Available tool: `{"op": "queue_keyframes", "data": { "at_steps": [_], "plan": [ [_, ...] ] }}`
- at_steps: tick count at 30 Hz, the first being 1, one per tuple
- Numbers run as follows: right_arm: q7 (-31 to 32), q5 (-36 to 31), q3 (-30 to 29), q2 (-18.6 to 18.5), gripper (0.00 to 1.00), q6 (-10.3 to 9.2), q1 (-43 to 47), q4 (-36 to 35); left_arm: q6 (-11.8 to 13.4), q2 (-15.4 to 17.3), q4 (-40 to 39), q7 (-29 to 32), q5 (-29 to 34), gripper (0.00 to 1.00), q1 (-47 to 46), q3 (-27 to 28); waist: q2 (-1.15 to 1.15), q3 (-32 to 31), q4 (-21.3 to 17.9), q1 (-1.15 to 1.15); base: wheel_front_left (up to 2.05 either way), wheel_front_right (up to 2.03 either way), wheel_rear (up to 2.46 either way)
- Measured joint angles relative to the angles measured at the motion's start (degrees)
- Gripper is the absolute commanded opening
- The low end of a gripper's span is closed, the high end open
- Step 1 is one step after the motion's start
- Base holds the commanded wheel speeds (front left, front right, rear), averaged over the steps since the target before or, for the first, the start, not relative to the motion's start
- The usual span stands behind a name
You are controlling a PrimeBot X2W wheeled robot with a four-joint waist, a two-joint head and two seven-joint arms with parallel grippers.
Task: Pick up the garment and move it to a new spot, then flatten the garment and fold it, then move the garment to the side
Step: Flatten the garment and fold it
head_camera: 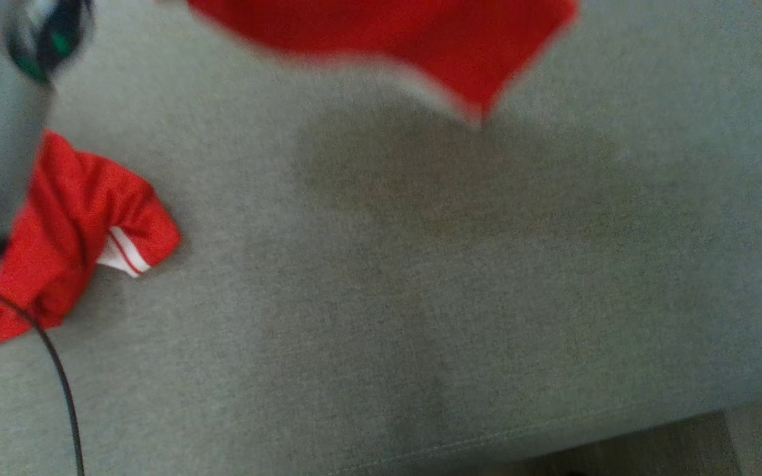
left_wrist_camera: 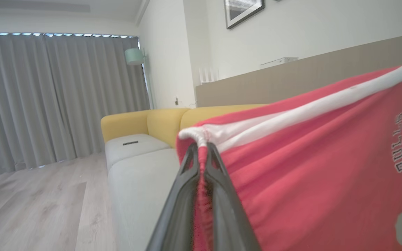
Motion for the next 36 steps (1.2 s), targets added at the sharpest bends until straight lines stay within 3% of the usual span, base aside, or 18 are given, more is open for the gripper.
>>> {"op": "queue_keyframes", "data": {
  "at_steps": [4,8,13,18,20,26,30,31,36],
  "plan": [
    [-8.5,-4.4,-2.7,3.8,0.00,0.00,-12.1,11.3,-1.5,-2.2,7.8,-2.3,1.8,0.00,-10.1,1.0,0.00,5.0,-0.8,0.01,0.00,0.00,0.00],
    [-14.3,-8.1,-5.6,7.5,0.00,0.00,-16.4,20.0,-2.2,-4.5,12.5,-3.1,2.1,0.00,-14.7,2.7,0.00,7.9,-1.4,0.00,0.00,0.00,0.00],
    [-16.6,-8.9,-4.7,9.7,0.00,0.00,-13.8,26.7,-3.0,-6.9,10.5,-3.1,3.6,0.00,-11.1,5.9,0.00,8.3,-1.1,-0.02,0.00,0.00,0.00],
    [-17.1,-7.3,1.3,9.5,0.00,0.00,-5.6,30.4,-3.5,-8.2,7.0,-3.1,4.8,0.00,1.3,6.1,0.00,6.8,-0.7,-0.02,0.00,0.00,0.00],
    [-17.2,-6.9,5.3,8.6,0.00,0.00,-1.5,31.2,-3.5,-8.4,5.6,-3.1,4.7,0.00,7.6,5.8,0.00,5.8,-0.6,-0.02,0.00,0.00,0.00],
    [-16.7,0.9,17.1,3.1,0.00,0.00,7.7,30.7,-3.9,-7.4,-0.2,-3.1,4.6,0.00,22.6,-2.9,0.00,2.1,0.1,-0.02,0.00,0.00,0.00],
    [-14.1,7.1,24.3,-2.0,0.00,0.00,12.2,26.4,-3.9,-6.5,-2.8,-3.1,4.0,0.00,29.7,-5.8,0.00,-0.6,0.3,-0.02,0.00,0.00,0.00],
    [-12.8,10.3,27.2,-4.9,0.00,0.00,14.3,24.1,-3.9,-6.0,-3.6,-3.1,4.2,0.00,32.3,-7.3,0.00,-1.9,0.5,-0.02,0.00,0.00,0.00],
    [-9.1,17.4,32.8,-11.8,0.00,0.00,19.6,17.0,-3.9,-5.8,-5.0,-3.1,4.1,0.00,37.7,-9.1,0.00,-5.1,0.7,-0.02,0.00,0.00,0.00]
  ]
}}
